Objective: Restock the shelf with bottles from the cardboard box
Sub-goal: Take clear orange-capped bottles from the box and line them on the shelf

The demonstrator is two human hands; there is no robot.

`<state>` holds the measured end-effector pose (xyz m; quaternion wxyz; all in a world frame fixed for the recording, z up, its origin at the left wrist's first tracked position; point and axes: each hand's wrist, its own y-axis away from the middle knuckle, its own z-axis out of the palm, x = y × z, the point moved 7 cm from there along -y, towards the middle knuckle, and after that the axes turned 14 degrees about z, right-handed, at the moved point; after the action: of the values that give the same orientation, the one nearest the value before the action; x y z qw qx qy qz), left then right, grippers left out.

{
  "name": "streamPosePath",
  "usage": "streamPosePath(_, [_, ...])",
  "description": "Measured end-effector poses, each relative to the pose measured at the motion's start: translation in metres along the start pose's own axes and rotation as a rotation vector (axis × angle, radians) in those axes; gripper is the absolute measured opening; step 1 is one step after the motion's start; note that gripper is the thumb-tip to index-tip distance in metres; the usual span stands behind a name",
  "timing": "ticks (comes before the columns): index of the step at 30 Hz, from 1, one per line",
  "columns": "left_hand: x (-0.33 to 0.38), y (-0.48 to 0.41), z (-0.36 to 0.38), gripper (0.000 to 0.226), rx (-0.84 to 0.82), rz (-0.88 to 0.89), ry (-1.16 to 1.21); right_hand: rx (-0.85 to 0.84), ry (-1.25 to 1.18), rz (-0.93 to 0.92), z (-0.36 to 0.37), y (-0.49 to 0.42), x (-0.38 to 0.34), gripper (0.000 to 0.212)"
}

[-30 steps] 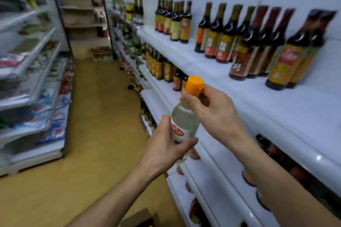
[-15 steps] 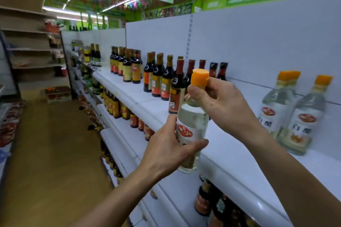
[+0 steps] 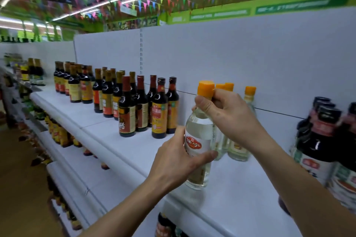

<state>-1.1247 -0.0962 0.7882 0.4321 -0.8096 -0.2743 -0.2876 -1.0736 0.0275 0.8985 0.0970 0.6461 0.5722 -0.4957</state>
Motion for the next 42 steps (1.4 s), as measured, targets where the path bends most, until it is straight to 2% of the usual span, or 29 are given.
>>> streamPosePath(6, [0.005, -0.014, 0.05, 0.06, -0.101, 0.007, 0.054, 0.047, 0.028, 0.086, -0.029, 0.0, 0.039, 0.058])
streamPosePath(10, [0.002, -0.018, 0.071, 0.058, -0.137, 0.018, 0.085, 0.055, 0.027, 0.133, -0.038, 0.002, 0.058, 0.039])
streamPosePath(16, [-0.002, -0.031, 0.083, 0.066, -0.174, 0.048, 0.097, 0.096, 0.018, 0.191, -0.044, -0.002, 0.068, 0.051])
streamPosePath(28, [-0.013, -0.045, 0.095, 0.071, -0.211, 0.085, 0.114, 0.179, 0.034, 0.309, -0.033, 0.01, 0.084, 0.027])
streamPosePath(30, [-0.012, -0.046, 0.098, 0.066, -0.215, 0.106, 0.111, 0.185, 0.029, 0.367, -0.025, 0.024, 0.094, 0.033])
streamPosePath(34, [-0.012, -0.051, 0.105, 0.041, -0.183, 0.164, 0.063, 0.217, 0.094, 0.496, -0.01, 0.047, 0.125, 0.07])
streamPosePath(37, [-0.013, -0.052, 0.114, 0.052, -0.185, 0.227, 0.09, 0.245, 0.109, 0.615, -0.007, 0.054, 0.144, 0.071])
streamPosePath(42, [-0.026, -0.057, 0.119, 0.098, -0.276, 0.292, 0.14, 0.315, 0.112, 0.671, -0.013, 0.055, 0.156, 0.052])
